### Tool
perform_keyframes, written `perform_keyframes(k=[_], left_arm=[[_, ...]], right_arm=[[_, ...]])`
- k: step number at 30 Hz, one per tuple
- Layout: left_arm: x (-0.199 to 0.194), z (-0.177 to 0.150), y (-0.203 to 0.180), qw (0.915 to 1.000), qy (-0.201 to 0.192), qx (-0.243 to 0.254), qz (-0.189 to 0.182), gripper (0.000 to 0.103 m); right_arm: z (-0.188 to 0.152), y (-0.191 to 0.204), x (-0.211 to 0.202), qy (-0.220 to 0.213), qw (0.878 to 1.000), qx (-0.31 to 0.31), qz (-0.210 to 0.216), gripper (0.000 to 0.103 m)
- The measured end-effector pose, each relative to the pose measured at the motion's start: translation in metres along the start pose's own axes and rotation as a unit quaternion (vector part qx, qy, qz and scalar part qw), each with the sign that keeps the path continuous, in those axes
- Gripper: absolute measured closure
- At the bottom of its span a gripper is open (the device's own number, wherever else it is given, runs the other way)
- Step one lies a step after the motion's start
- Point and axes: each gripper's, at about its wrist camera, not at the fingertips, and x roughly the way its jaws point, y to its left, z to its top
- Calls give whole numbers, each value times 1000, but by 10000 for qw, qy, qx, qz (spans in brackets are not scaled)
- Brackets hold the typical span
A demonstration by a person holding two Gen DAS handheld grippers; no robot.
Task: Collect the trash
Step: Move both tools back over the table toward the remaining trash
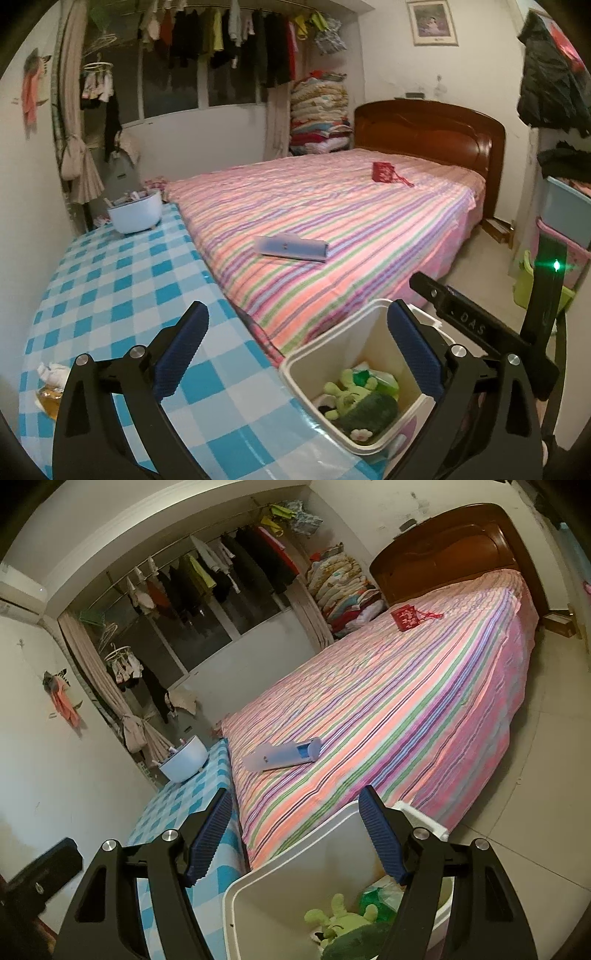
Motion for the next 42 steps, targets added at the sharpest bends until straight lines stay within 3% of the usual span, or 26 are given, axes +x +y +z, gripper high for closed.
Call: perform_keyframes(k=[17, 24, 29, 34, 35, 37, 38, 40, 42], left_arm=[[-28, -4, 99, 9925, 118, -955, 749, 7], [-43, -17, 148, 9851, 200, -1251, 1163, 7], [-66, -26, 192, 9761, 160, -1339, 1702, 7], [-92, -39, 238, 9625, 123, -1648, 2152, 7], [-98, -43, 249, 9589, 111, -1786, 2202, 7], [-108, -47, 264, 9542, 85, -1987, 2236, 7], [-113, -50, 271, 9518, 81, -2082, 2250, 7], [-121, -55, 281, 9481, 64, -2204, 2290, 7], [-127, -60, 288, 9457, 59, -2258, 2336, 7]], right_arm=[[-34, 74, 31, 685, 9931, -592, 742, 34], [-60, 112, 52, 1265, 9801, -908, 1227, 34], [-87, 157, 63, 1839, 9564, -1274, 1876, 34], [-119, 216, 68, 2346, 9139, -2011, 2632, 34], [-122, 218, 67, 2379, 9102, -2074, 2682, 34], [-138, 242, 70, 2662, 8859, -2332, 2999, 34], [-141, 244, 70, 2723, 8816, -2368, 3043, 34], [-159, 266, 76, 3031, 8570, -2691, 3181, 34], [-173, 280, 77, 3149, 8409, -3018, 3203, 34]])
